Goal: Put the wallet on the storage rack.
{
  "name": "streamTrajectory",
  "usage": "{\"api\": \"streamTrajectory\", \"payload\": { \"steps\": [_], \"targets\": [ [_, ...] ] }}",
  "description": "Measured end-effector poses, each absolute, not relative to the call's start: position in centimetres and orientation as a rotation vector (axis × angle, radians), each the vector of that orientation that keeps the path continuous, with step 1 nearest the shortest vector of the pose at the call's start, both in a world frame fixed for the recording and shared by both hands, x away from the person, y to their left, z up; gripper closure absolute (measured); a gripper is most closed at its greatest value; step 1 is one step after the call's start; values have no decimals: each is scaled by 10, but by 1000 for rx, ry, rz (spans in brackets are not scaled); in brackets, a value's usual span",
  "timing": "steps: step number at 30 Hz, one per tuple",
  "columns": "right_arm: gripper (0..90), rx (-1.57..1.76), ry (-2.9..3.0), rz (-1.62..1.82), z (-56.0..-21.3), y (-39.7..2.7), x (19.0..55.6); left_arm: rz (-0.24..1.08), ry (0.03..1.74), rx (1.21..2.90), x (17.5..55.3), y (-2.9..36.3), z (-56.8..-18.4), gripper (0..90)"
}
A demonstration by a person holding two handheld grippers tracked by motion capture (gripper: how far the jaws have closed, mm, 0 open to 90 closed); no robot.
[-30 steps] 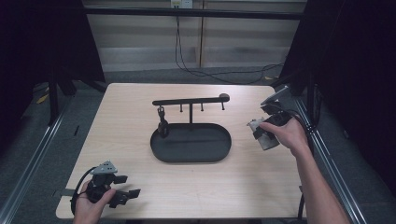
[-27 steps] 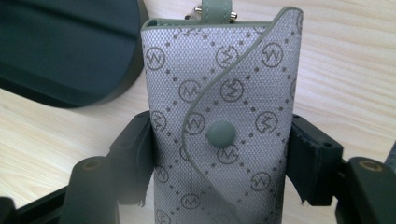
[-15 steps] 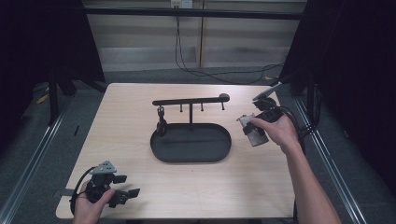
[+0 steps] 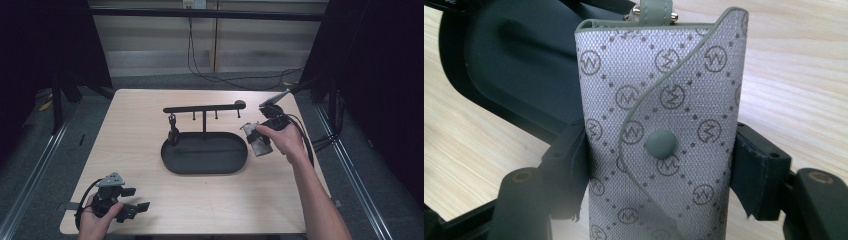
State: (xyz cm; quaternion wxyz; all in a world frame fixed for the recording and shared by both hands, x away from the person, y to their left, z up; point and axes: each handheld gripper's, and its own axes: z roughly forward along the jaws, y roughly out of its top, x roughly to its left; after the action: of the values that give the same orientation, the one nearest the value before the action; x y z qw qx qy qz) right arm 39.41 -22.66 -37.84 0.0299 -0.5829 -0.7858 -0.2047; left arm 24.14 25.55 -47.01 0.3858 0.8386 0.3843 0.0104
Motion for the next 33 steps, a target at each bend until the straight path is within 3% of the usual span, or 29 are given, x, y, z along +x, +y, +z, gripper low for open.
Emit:
{"api": "streamTrajectory", "payload": {
  "steps": [33],
  "targets": [
    [328,-1782,-2293,-739,-430,-193,412,15,979,2147,242,255,-471,198]
  ]
}}
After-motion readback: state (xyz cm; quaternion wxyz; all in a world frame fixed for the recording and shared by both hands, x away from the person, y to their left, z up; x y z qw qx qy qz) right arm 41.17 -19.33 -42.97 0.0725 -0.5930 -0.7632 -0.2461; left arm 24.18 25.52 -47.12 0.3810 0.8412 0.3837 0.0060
